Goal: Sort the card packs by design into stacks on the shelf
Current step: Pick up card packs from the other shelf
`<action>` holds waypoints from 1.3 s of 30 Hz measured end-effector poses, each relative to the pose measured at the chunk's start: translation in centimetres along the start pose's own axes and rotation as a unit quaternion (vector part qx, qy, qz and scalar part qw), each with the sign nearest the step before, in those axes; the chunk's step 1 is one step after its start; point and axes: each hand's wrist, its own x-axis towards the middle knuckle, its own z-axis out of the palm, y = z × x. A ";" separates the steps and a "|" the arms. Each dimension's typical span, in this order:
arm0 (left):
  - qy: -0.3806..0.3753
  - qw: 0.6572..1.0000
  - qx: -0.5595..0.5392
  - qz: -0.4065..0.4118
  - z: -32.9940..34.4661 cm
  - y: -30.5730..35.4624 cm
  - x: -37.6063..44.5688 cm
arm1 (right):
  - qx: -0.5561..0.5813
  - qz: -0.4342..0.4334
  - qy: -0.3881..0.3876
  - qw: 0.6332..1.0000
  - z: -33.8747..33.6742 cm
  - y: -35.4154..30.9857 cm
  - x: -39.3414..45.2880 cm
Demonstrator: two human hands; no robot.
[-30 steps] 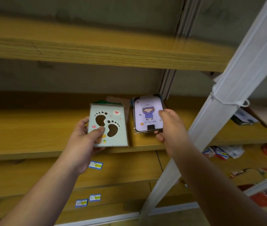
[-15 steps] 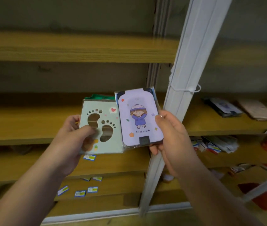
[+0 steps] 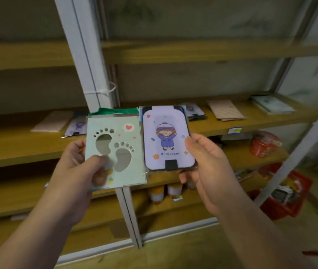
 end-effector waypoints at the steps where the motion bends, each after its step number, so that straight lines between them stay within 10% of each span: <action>1: 0.000 1.000 0.001 -0.004 1.5 -0.4 -0.2 | 0.003 0.004 0.009 1.000 -1.5 -0.1 -0.2; 21: 0.031 0.997 0.027 -0.059 14.3 -5.6 8.9 | -0.045 0.068 0.114 0.990 -15.4 -1.1 10.1; 39: 0.098 0.993 0.001 -0.073 17.0 -8.3 20.9 | -0.405 -0.030 0.039 0.913 -14.7 0.8 35.7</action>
